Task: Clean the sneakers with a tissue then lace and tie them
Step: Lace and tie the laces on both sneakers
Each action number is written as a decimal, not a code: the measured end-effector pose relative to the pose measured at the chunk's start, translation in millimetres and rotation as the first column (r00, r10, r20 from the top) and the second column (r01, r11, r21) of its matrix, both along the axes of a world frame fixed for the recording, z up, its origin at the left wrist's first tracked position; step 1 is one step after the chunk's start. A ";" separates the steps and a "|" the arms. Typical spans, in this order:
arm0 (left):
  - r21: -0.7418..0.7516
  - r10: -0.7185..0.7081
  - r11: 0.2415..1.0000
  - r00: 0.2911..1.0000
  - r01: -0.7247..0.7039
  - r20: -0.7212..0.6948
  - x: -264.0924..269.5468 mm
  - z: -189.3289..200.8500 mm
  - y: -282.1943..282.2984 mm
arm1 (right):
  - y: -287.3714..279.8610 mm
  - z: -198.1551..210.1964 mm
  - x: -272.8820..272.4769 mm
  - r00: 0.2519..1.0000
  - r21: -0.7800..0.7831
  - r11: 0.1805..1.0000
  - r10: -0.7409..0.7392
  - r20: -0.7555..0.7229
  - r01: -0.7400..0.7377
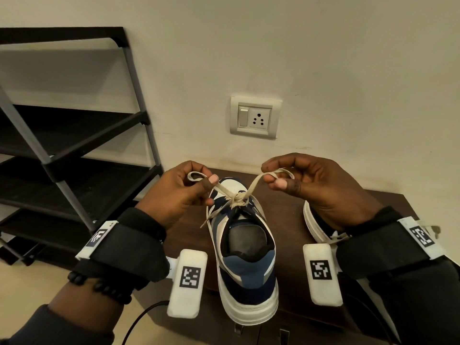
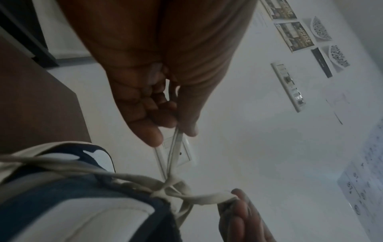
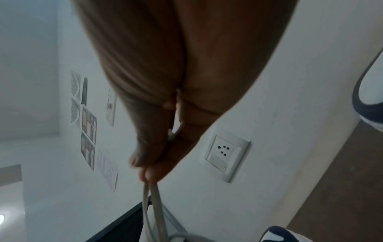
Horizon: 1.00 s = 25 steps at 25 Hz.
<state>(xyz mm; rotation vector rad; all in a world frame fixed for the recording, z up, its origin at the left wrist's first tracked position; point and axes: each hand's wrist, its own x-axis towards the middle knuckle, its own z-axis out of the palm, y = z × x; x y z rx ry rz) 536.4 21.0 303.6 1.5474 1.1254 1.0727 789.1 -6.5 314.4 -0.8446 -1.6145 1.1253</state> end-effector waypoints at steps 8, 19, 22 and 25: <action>-0.023 -0.105 0.994 0.991 0.107 0.082 8.5 -1.9 -2.3 | 5.6 -9.5 -9.9 0.988 -0.010 0.990 -0.144 -0.051 0.143; -0.116 -0.098 0.985 0.969 0.126 0.227 8.0 -5.4 -2.0 | 4.0 -11.3 -21.2 0.975 -0.164 0.987 -0.040 -0.217 0.004; -0.117 -0.080 0.988 0.975 0.106 0.207 9.5 -6.1 -2.5 | 2.3 -9.2 -16.8 0.999 -0.123 0.992 -0.028 -0.037 0.023; -0.112 -0.086 0.988 0.980 0.106 0.177 12.0 -5.9 -3.8 | -1.5 -4.6 -14.3 0.974 -0.042 0.999 -0.024 0.226 0.034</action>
